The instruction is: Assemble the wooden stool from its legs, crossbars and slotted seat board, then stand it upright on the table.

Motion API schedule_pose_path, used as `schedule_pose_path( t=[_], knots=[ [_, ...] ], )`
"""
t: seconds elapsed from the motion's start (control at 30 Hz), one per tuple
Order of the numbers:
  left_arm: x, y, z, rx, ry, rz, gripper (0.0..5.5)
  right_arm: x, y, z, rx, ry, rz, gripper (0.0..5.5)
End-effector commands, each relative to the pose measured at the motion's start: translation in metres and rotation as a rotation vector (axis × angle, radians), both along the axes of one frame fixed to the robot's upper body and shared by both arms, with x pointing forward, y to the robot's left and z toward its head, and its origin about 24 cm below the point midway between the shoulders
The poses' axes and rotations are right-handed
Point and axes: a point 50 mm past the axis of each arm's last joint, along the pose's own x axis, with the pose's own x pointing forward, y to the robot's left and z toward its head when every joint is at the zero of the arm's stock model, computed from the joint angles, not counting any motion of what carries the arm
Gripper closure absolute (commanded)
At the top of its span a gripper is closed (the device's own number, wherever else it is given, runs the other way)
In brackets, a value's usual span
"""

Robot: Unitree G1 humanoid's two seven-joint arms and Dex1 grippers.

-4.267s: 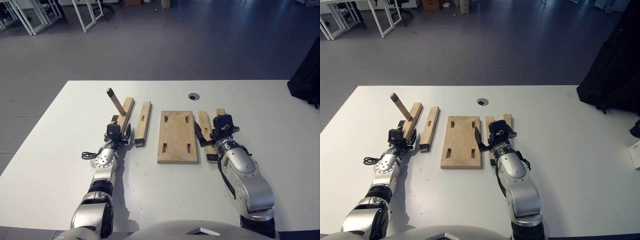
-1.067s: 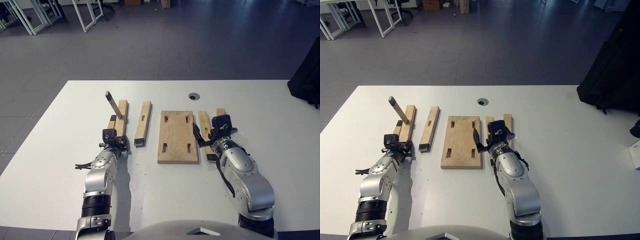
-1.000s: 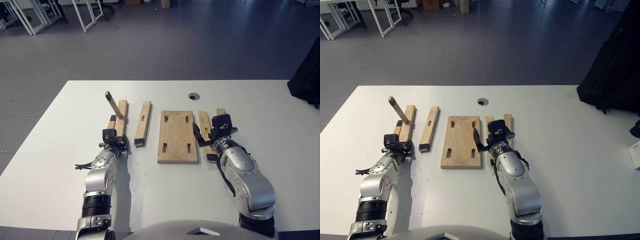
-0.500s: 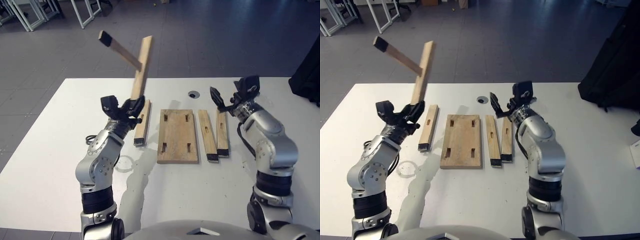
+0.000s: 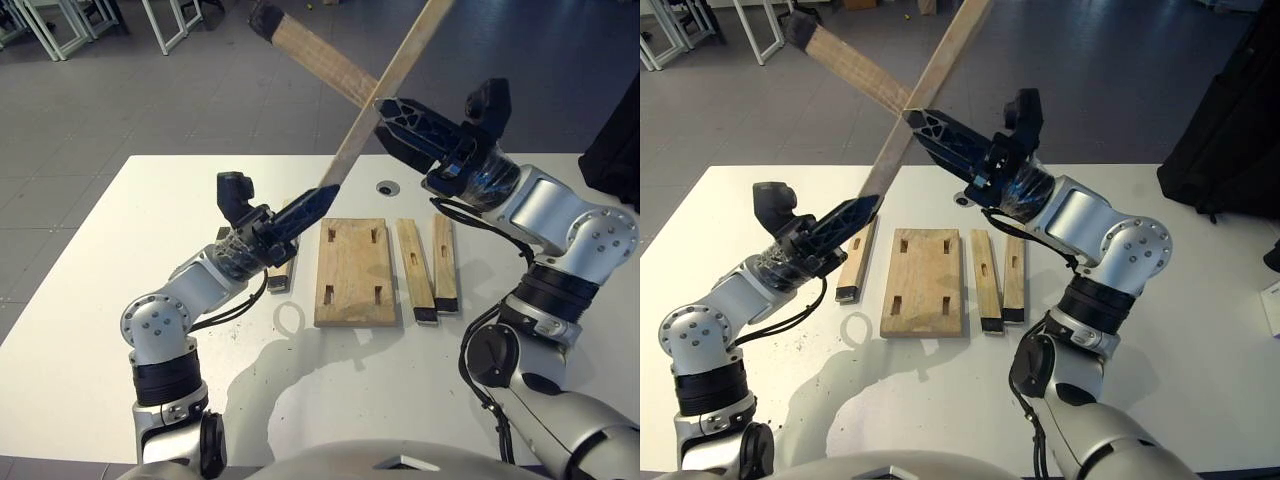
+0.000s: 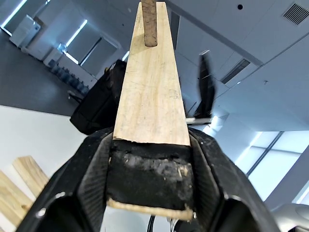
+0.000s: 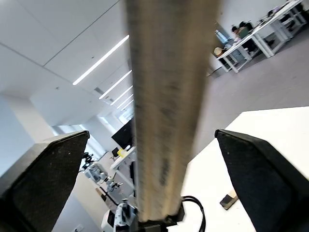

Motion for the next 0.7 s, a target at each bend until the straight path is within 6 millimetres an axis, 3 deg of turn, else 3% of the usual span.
schedule_pose_path(
  t=[0.03,0.2,0.43,0.6,0.7],
  knots=[
    [-0.005,-0.001,-0.004,0.041,0.004,-0.044,3.44,-0.012,0.004,0.015,-0.007,-0.07,0.13,0.7],
    [-0.005,0.001,-0.005,0.057,0.003,-0.047,3.44,-0.017,0.0,0.019,-0.025,-0.079,0.191,1.27],
    [-0.012,-0.002,-0.005,0.048,0.006,-0.07,3.44,-0.014,0.005,-0.003,-0.12,-0.005,0.174,2.56],
    [-0.017,0.001,-0.009,0.073,0.019,-0.088,3.44,-0.013,0.004,-0.007,-0.134,0.006,0.183,3.43],
    [-0.021,0.01,-0.014,0.118,0.045,-0.093,3.44,-0.012,0.001,-0.001,-0.137,-0.003,0.213,3.46]
  ],
)
